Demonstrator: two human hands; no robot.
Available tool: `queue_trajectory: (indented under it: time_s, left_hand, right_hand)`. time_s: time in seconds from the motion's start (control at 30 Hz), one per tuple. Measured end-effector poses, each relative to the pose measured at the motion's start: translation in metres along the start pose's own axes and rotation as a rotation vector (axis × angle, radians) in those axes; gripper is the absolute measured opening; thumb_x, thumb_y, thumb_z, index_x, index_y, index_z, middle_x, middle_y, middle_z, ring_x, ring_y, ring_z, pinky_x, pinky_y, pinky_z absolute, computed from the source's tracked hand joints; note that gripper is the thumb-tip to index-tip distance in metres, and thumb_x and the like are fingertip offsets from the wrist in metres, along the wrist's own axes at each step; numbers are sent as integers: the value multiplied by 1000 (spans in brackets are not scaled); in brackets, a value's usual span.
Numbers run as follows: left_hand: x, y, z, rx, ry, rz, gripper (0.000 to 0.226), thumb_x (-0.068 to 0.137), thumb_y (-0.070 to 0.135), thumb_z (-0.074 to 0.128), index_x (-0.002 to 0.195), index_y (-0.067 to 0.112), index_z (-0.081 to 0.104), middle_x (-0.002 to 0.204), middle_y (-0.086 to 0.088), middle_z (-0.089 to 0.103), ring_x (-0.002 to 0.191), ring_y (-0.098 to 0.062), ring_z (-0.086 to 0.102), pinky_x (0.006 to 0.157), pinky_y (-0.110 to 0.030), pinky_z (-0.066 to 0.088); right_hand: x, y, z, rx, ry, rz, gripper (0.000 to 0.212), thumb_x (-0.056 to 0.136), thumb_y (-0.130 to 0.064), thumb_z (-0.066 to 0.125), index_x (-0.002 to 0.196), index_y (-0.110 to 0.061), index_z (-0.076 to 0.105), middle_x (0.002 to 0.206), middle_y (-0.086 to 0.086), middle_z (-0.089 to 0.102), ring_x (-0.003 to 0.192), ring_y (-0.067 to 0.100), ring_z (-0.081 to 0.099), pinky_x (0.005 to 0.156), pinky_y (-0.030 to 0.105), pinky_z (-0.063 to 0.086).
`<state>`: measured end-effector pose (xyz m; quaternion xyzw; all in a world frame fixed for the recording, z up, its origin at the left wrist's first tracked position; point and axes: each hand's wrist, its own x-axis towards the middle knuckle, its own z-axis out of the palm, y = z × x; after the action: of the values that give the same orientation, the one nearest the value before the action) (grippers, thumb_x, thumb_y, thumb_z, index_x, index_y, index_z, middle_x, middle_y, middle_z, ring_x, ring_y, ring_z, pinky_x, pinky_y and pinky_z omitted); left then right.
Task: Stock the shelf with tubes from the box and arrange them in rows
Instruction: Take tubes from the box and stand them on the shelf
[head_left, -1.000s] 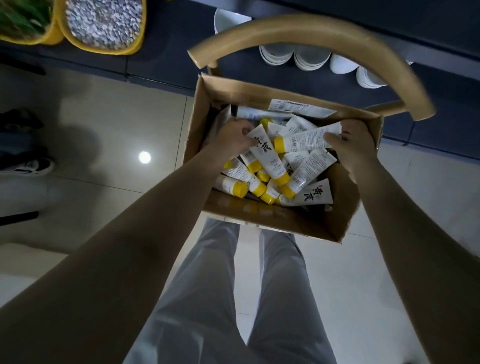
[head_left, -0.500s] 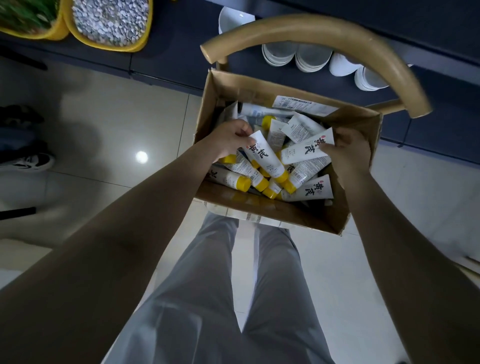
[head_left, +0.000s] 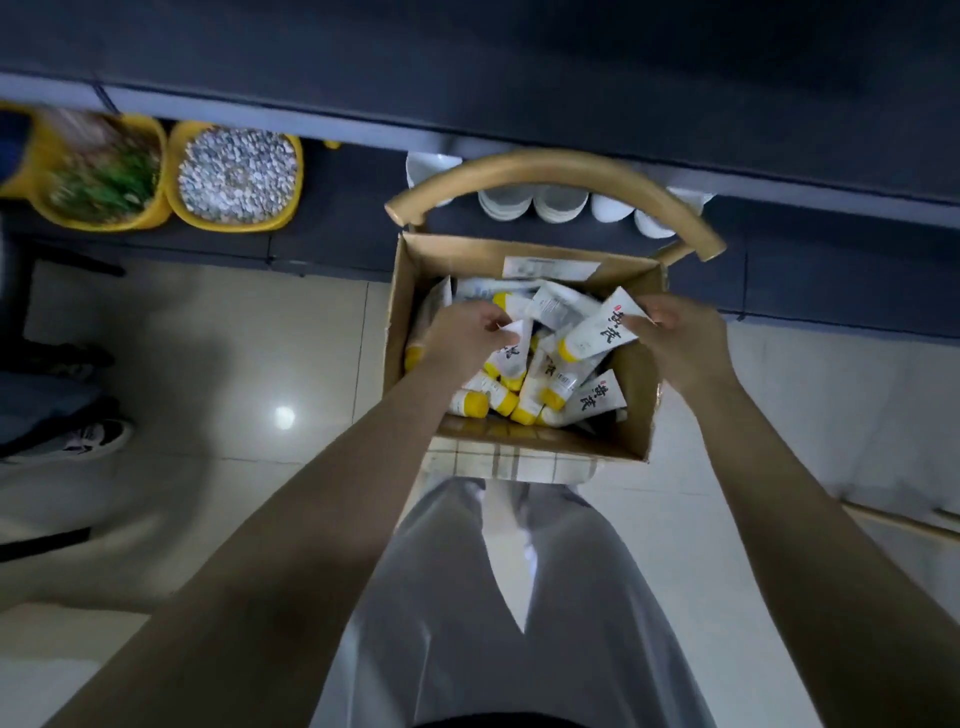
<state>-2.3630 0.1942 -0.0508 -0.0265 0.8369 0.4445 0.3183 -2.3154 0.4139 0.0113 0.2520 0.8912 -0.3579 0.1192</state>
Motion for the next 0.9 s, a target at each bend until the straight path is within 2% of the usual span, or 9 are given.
queue_trajectory:
  time_s: [0.1, 0.13, 0.23, 0.3, 0.37, 0.5, 0.7, 0.77, 0.9]
  left_hand:
    - [-39, 52, -15, -49, 24, 133, 20, 77, 16, 76, 93, 6, 72, 84, -5, 67, 75, -8, 58, 71, -11, 43]
    - [-51, 70, -21, -66, 19, 176, 19, 77, 14, 76, 94, 5, 71, 83, -2, 65, 73, -5, 56, 68, -7, 40]
    - [-84, 122, -34, -55, 16, 303, 23, 78, 18, 76, 99, 9, 72, 87, 6, 64, 86, -7, 59, 79, -18, 46]
    - [-104, 156, -37, -18, 27, 376, 22, 79, 22, 75, 99, 14, 72, 89, 10, 61, 92, -10, 59, 86, -27, 48]
    - [-124, 186, -33, 73, 62, 462, 18, 79, 26, 74, 96, 20, 72, 91, 11, 57, 88, -10, 57, 83, -28, 46]
    - [-154, 242, -9, 207, 154, 597, 14, 80, 31, 71, 93, 26, 73, 91, 9, 57, 83, -13, 57, 76, -35, 48]
    - [-188, 325, 53, 183, 248, 687, 12, 81, 21, 71, 93, 24, 74, 90, 5, 60, 86, -15, 58, 76, -33, 47]
    - [-200, 349, 82, 168, 287, 707, 12, 80, 22, 72, 92, 26, 74, 90, 5, 60, 86, -14, 58, 76, -33, 47]
    - [-216, 398, 130, 196, 325, 750, 13, 82, 25, 70, 95, 25, 73, 95, 4, 64, 87, -13, 57, 75, -31, 46]
  right_hand:
    - [-34, -14, -49, 92, 83, -8, 21, 87, -14, 63, 105, -7, 70, 103, 9, 69, 89, 18, 60, 81, 33, 46]
    - [-43, -18, -65, 98, 97, -18, 21, 87, -14, 63, 106, -8, 70, 103, 7, 69, 87, 18, 60, 77, 31, 48]
    - [-69, -32, -115, 89, 124, -96, 21, 86, -15, 65, 106, -15, 71, 100, 2, 70, 85, 18, 63, 74, 30, 52]
    - [-86, -39, -149, 40, 151, -171, 21, 86, -13, 64, 105, -17, 71, 96, -2, 68, 79, 13, 61, 66, 14, 45]
    - [-103, -41, -182, 23, 201, -213, 19, 87, -12, 63, 104, -17, 70, 93, -5, 66, 80, 9, 58, 62, 5, 39]
    - [-126, -29, -243, -9, 309, -310, 15, 88, -13, 63, 100, -18, 70, 92, -4, 67, 83, 12, 59, 65, 12, 39]
    - [-144, 20, -331, -95, 387, -445, 15, 88, -11, 58, 95, -20, 68, 85, -7, 68, 73, 8, 60, 60, 12, 42]
    - [-147, 40, -365, -109, 386, -479, 14, 88, -12, 59, 94, -21, 67, 84, -6, 68, 70, 5, 60, 59, 19, 47]
    - [-148, 71, -428, -150, 424, -543, 12, 88, -15, 60, 95, -20, 68, 82, -4, 67, 67, 13, 58, 59, 28, 47]
